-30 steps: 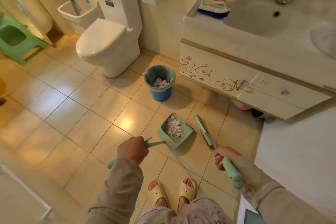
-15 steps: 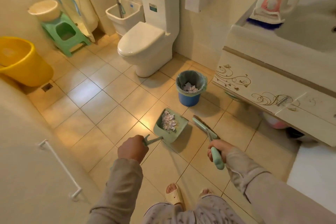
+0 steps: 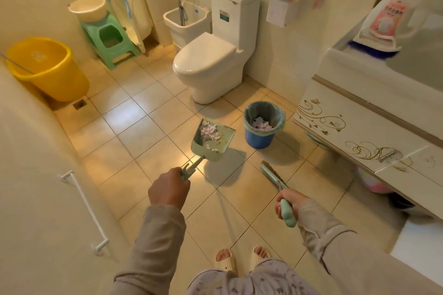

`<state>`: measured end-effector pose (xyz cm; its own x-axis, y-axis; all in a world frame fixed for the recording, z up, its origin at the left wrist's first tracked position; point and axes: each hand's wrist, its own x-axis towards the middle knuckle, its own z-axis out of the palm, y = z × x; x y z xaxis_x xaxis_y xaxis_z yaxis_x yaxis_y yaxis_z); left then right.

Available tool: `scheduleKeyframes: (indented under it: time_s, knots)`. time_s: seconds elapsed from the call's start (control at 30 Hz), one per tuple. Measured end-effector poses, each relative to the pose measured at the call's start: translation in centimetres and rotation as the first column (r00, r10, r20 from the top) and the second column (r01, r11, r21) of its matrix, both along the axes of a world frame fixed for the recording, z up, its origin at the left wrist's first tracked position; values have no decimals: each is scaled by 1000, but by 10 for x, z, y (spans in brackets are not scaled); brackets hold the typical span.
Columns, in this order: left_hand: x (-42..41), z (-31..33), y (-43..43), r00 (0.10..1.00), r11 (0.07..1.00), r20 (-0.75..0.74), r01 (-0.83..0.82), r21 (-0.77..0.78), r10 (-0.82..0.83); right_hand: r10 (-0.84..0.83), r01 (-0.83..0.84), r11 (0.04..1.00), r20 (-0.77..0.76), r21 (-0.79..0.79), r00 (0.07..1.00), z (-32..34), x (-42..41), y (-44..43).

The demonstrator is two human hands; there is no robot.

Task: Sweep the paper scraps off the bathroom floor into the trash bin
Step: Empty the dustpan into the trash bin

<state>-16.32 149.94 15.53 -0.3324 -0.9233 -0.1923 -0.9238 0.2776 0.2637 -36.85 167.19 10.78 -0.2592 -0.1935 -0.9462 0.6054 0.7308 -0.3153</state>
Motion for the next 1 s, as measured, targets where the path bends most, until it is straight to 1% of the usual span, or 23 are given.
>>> scheduleKeyframes:
  time_s: [0.13,0.3,0.37,0.43,0.53,0.6,0.67,0.83,1.0]
  knots:
    - [-16,16,-4,998,996,-21,52,-72,-54,25,-25,1000,-39,5,999,4,-3,3]
    - [-37,28,-9,978,956,8,208,-207,-210,-20,20,1000,-31,1,999,2,-3,8]
    - [-46,30,-9,953,920,76,304,-247,-294,-56,56,998,-26,-15,998,2,-5,10]
    - [-53,29,-9,909,873,178,413,-260,-377,-70,69,997,-37,-32,997,3,-7,12]
    - [-63,21,-4,827,809,305,543,-223,-471,-157,156,986,-18,-56,987,3,-11,19]
    - [-65,12,4,784,779,358,595,-197,-507,-189,189,980,9,-62,982,4,-12,23]
    - [-65,2,12,763,770,374,615,-172,-527,-194,195,979,21,-53,981,6,-13,26]
    - [-65,-6,10,760,776,408,608,-167,-507,-176,177,984,23,-35,984,10,-14,28]
    - [-69,0,-1,712,740,472,652,-167,-521,-163,164,986,29,-43,986,10,-12,24]
